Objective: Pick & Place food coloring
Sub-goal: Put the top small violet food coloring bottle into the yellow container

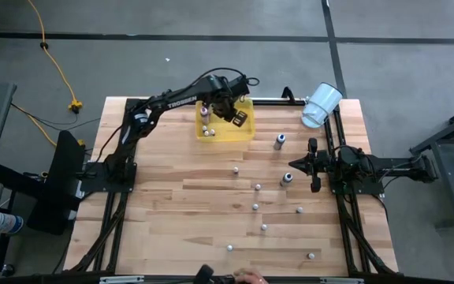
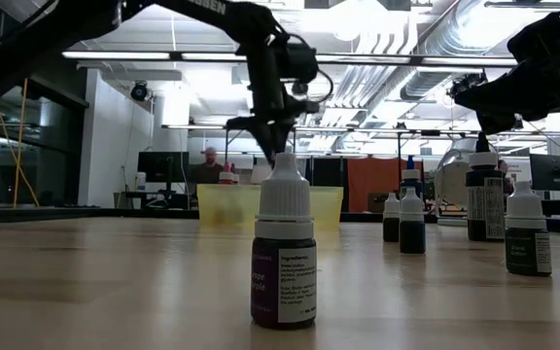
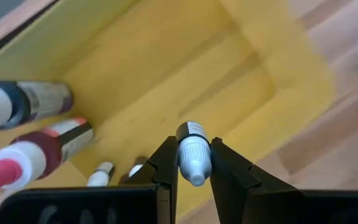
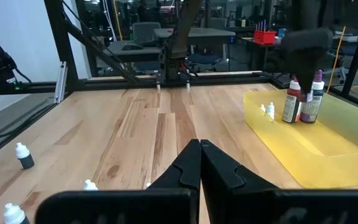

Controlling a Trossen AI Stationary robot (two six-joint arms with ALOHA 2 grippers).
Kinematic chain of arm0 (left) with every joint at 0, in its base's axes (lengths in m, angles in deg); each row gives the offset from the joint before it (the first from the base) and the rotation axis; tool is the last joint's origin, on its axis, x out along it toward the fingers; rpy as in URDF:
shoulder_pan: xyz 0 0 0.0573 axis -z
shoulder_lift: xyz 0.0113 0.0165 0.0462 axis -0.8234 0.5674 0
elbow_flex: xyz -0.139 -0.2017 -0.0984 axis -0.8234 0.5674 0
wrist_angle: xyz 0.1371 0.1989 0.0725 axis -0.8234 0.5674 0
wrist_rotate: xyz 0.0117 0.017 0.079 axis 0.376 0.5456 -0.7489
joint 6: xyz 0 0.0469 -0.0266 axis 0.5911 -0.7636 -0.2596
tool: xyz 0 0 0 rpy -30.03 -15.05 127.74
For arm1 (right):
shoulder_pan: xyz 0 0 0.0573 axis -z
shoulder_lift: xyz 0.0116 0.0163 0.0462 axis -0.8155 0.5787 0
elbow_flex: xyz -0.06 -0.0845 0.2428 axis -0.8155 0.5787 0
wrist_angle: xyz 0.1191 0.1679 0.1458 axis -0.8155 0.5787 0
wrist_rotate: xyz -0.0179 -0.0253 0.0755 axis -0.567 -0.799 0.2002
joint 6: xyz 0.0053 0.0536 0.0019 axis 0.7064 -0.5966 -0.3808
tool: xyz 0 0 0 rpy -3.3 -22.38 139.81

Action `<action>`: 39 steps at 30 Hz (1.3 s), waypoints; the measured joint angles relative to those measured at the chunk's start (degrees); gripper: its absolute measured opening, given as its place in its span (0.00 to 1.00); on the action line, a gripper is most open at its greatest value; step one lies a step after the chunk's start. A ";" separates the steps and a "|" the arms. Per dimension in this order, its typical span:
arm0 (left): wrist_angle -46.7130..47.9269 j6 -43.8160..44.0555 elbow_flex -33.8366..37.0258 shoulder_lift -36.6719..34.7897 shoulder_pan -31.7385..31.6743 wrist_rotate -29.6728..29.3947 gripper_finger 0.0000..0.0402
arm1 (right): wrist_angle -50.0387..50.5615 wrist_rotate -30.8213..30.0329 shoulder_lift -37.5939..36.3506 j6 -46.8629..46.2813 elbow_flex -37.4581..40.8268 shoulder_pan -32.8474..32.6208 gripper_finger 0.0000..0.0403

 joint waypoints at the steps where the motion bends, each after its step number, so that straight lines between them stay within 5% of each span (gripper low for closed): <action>1: -0.48 0.40 0.00 0.50 -0.22 -0.09 0.14 | 0.00 -0.02 0.00 0.00 -0.02 -0.02 0.00; 16: -0.19 2.77 -0.02 7.28 -0.56 1.38 0.14 | 0.00 0.00 0.00 0.00 0.00 -0.01 0.00; 39: -0.69 -1.41 5.71 7.49 1.39 2.91 0.14 | -0.01 0.02 0.02 0.00 -0.02 -0.01 0.00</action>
